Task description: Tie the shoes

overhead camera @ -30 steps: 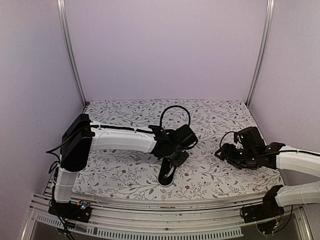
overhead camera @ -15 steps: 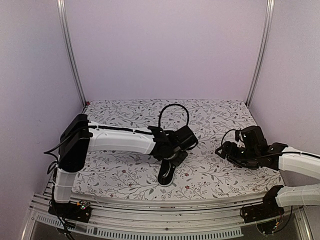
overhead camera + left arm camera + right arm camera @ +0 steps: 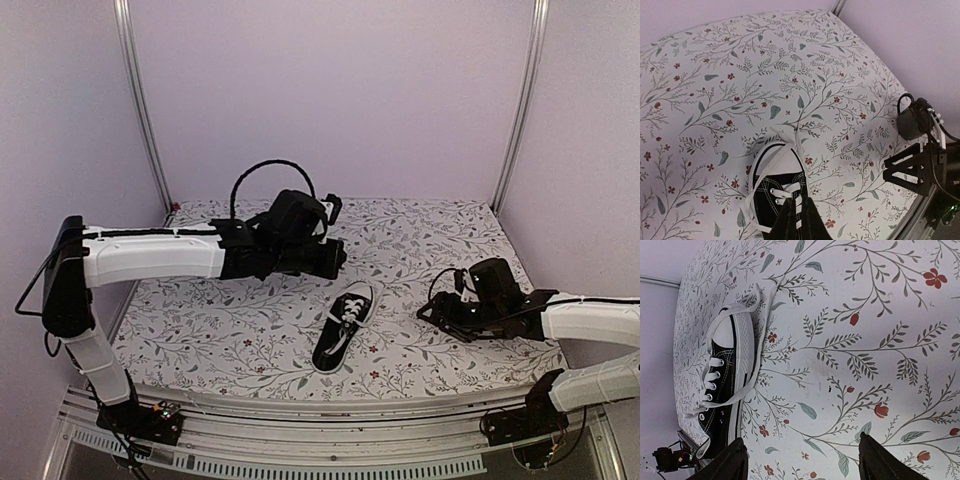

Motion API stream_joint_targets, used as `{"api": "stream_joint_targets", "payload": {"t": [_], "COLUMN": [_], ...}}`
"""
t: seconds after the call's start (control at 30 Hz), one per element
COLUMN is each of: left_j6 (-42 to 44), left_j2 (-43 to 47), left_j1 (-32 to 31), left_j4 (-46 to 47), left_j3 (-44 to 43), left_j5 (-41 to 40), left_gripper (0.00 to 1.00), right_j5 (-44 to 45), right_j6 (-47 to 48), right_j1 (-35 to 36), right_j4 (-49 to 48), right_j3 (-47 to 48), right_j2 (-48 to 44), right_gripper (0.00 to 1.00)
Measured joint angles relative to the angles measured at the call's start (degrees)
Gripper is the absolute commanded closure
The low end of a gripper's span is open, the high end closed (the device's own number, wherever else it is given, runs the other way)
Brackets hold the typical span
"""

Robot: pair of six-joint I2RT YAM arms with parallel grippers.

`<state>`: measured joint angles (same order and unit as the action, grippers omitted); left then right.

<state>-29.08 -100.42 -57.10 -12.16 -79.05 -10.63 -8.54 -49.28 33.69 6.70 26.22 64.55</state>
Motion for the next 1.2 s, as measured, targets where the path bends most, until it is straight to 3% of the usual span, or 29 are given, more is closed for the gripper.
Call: {"api": "stream_joint_targets", "payload": {"t": [0.3, 0.47, 0.73, 0.97, 1.2], "left_j6": [-1.73, -3.89, -6.75, -10.05, -13.77], "left_j2": [-0.07, 1.2, 4.96, 7.37, 7.34], "left_j1": [1.16, 3.17, 4.74, 4.76, 2.6], "left_j4": [1.64, 4.79, 7.63, 13.92, 17.53], "left_j3": [6.95, 12.57, 20.0, 28.46, 35.1], "left_j5": [3.85, 6.78, 8.92, 15.23, 20.94], "left_gripper": [0.76, 0.6, 0.41, 0.32, 0.3], "right_j5": [-1.09, -1.09, -1.11, -0.5, 1.97], "right_j6": [-0.09, 0.0, -3.43, -9.75, -11.02], "right_j1": [7.52, 12.44, 13.53, 13.38, 8.17], "right_j4": [-4.46, -8.5, -12.66, -16.63, -14.34], "right_j3": [4.42, 11.15, 16.0, 14.49, 10.88], "right_j2": [10.64, 20.13, 29.92, 30.95, 24.85], "right_gripper": [0.28, 0.39, 0.5, 0.49, 0.49]}}
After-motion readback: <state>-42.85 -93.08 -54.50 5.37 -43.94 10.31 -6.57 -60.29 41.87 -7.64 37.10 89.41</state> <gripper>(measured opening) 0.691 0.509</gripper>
